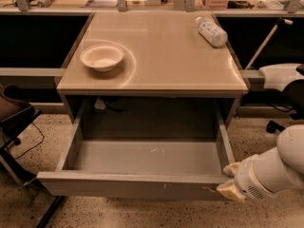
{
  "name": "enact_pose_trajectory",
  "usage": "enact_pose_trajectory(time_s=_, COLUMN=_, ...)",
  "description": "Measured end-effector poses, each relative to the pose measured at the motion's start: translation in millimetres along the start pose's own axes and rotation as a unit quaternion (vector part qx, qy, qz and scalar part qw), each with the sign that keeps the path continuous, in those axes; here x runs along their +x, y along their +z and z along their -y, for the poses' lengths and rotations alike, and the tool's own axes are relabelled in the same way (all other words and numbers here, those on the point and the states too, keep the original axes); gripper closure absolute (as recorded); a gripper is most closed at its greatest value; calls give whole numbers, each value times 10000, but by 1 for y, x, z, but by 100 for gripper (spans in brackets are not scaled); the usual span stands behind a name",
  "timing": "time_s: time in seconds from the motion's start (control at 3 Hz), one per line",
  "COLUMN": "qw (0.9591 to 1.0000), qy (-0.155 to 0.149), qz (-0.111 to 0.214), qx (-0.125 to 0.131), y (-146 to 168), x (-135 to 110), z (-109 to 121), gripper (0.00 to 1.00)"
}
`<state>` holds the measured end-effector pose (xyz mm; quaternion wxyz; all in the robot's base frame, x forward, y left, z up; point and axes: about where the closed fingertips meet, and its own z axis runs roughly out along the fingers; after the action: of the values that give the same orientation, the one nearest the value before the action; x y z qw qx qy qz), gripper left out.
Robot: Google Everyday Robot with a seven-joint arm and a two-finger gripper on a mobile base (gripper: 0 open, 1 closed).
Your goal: Close top drawer
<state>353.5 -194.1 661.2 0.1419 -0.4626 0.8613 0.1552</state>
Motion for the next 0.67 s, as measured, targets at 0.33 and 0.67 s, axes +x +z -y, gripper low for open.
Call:
enact_pose_trajectory(time_s=0.33, qw=10000, qy=0, qz=0, qx=0, y=0, x=-3, z=4, gripper=100)
enact_pose_trajectory(time_s=0.67, qw=9999, qy=-89, qz=106, qx=71, y=2, x=-23, z=11, gripper=100)
